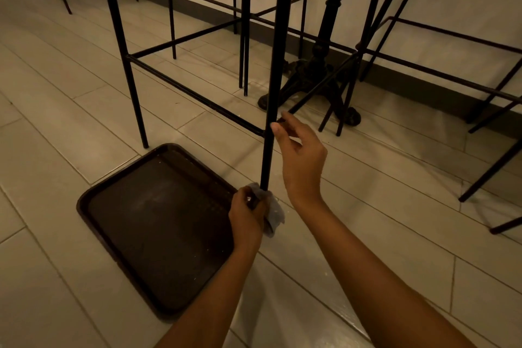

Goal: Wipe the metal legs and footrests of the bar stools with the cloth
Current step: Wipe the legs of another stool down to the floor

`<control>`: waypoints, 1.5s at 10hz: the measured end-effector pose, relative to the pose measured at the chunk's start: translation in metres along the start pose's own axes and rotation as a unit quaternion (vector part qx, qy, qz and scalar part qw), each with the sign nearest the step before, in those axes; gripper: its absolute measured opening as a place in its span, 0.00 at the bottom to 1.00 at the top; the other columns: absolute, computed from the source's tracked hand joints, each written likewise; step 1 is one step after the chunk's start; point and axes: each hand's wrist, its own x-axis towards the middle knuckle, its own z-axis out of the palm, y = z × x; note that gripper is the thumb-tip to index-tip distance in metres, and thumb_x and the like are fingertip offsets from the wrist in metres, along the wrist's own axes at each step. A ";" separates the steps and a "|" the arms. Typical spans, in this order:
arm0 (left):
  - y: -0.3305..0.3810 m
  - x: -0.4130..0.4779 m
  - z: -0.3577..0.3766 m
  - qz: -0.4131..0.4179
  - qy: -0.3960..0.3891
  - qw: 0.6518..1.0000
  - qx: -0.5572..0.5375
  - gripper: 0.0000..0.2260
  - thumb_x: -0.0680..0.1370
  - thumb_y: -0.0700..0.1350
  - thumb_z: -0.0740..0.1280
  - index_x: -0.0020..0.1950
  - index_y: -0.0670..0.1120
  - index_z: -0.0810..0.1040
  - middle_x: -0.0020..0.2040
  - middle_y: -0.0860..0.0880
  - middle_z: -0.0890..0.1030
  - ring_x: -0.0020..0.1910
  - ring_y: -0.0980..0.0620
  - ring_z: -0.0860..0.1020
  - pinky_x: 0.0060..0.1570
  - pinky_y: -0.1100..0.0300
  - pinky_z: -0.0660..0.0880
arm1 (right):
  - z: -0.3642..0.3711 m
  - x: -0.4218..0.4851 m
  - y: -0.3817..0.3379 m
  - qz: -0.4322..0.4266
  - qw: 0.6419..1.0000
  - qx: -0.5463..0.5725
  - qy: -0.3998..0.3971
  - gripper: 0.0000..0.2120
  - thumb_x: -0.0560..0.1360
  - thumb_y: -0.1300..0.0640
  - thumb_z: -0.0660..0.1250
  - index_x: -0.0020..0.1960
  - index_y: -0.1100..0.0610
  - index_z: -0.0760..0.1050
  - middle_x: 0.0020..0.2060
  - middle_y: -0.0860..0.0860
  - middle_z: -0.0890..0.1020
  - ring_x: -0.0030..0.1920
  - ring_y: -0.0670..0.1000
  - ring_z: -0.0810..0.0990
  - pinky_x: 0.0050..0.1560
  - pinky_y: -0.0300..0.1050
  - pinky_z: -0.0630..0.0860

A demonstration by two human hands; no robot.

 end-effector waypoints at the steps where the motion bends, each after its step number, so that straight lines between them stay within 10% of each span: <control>1: -0.002 0.005 -0.006 0.003 -0.021 0.999 0.030 0.07 0.75 0.39 0.68 0.51 0.43 0.76 0.52 0.46 0.79 0.51 0.51 0.78 0.47 0.67 0.73 | 0.002 -0.036 0.022 0.053 0.996 0.024 0.073 0.09 0.78 0.60 0.60 0.57 0.56 0.74 0.48 0.47 0.79 0.51 0.43 0.78 0.50 0.32 0.74; 4: 0.016 0.010 -0.023 0.014 -0.053 0.996 0.066 0.08 0.72 0.42 0.72 0.48 0.47 0.75 0.44 0.48 0.81 0.41 0.58 0.79 0.35 0.75 0.74 | 0.031 -0.104 0.082 0.352 0.928 -0.088 0.080 0.10 0.77 0.60 0.61 0.56 0.63 0.72 0.53 0.59 0.76 0.53 0.56 0.77 0.50 0.43 0.76; 8: 0.057 0.014 -0.031 0.145 -0.076 0.945 0.282 0.16 0.74 0.55 0.67 0.58 0.50 0.73 0.52 0.50 0.81 0.50 0.53 0.78 0.47 0.60 0.76 | 0.041 -0.096 0.060 0.271 0.953 0.059 0.124 0.07 0.76 0.58 0.65 0.42 0.48 0.71 0.39 0.49 0.79 0.41 0.48 0.80 0.39 0.30 0.76; 10: 0.069 0.013 -0.018 0.169 -0.071 0.967 0.176 0.14 0.77 0.45 0.66 0.62 0.46 0.74 0.52 0.49 0.81 0.45 0.60 0.77 0.49 0.62 0.78 | 0.040 -0.095 0.053 0.257 0.961 0.061 0.085 0.06 0.72 0.48 0.64 0.47 0.47 0.72 0.46 0.56 0.77 0.47 0.56 0.76 0.49 0.51 0.73; 12: 0.061 0.018 -0.018 0.178 -0.067 0.969 0.157 0.14 0.76 0.41 0.67 0.62 0.44 0.76 0.53 0.47 0.82 0.50 0.56 0.80 0.51 0.67 0.75 | 0.039 -0.103 0.070 0.183 0.977 -0.069 0.081 0.15 0.65 0.41 0.60 0.40 0.52 0.68 0.41 0.56 0.73 0.42 0.55 0.72 0.45 0.51 0.72; 15: 0.051 0.019 -0.018 0.151 -0.072 0.981 0.099 0.16 0.75 0.39 0.68 0.63 0.41 0.76 0.52 0.46 0.82 0.46 0.62 0.79 0.47 0.79 0.72 | 0.034 -0.113 0.092 0.214 0.972 -0.011 0.098 0.08 0.73 0.71 0.62 0.38 0.61 0.70 0.35 0.55 0.75 0.35 0.40 0.73 0.39 0.30 0.70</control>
